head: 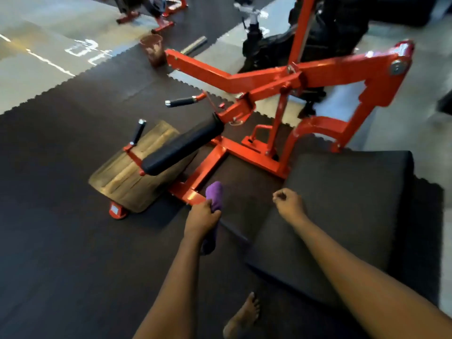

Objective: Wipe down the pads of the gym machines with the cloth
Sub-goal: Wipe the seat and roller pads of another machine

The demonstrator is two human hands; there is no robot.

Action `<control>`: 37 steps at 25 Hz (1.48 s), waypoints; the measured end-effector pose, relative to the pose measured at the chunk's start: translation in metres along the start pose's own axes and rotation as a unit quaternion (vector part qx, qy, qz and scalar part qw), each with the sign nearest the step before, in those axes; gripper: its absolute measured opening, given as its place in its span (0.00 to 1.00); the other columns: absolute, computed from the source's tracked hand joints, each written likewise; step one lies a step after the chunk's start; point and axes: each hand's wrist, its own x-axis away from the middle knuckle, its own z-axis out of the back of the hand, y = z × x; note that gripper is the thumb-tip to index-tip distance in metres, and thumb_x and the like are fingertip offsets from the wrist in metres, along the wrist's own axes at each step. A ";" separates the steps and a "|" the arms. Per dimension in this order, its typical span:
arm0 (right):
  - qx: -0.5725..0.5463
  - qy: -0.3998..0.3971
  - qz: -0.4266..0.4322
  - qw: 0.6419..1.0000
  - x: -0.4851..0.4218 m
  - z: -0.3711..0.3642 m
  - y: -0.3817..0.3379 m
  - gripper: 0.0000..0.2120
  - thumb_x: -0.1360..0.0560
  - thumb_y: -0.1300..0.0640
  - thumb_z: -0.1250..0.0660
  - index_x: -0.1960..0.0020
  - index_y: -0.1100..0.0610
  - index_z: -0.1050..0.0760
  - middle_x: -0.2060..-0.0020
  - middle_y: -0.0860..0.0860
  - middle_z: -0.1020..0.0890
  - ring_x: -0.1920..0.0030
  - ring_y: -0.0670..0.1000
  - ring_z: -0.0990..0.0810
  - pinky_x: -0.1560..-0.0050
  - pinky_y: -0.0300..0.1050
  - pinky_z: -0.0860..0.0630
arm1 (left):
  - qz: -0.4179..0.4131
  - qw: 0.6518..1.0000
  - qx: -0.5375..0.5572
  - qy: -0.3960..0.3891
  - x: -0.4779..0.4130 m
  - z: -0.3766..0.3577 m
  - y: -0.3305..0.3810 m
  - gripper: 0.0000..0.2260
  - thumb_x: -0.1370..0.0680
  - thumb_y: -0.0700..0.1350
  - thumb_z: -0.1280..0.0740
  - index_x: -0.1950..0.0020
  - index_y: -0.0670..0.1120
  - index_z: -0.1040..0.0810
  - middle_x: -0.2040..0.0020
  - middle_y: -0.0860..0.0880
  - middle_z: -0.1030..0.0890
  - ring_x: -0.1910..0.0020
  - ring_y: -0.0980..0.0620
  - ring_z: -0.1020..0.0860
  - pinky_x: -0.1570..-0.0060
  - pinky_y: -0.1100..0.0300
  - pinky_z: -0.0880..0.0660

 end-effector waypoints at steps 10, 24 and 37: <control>0.272 0.237 -0.018 0.932 0.001 0.009 0.060 0.19 0.30 0.62 0.27 0.40 0.59 0.20 0.35 0.59 0.21 0.31 0.62 0.26 0.33 0.58 0.34 | -0.036 0.961 0.084 -0.263 -0.014 -0.148 0.006 0.48 0.37 0.79 0.41 0.21 0.59 0.42 0.23 0.47 0.40 0.25 0.44 0.38 0.29 0.39 0.37; 0.500 0.149 -0.058 0.851 0.004 0.002 0.057 0.25 0.19 0.52 0.39 0.24 0.59 0.32 0.23 0.58 0.33 0.22 0.58 0.37 0.24 0.58 0.40 | 0.008 0.909 0.247 -0.336 -0.079 -0.176 0.011 0.38 0.27 0.72 0.39 0.20 0.64 0.48 0.27 0.57 0.31 0.33 0.52 0.29 0.31 0.50 0.34; 0.540 0.127 -0.058 0.830 -0.006 0.007 0.054 0.27 0.18 0.52 0.43 0.22 0.62 0.38 0.22 0.58 0.35 0.21 0.58 0.40 0.22 0.56 0.42 | 0.001 0.894 0.290 -0.340 -0.112 -0.191 0.026 0.33 0.24 0.67 0.35 0.21 0.63 0.42 0.35 0.60 0.28 0.37 0.56 0.28 0.35 0.57 0.34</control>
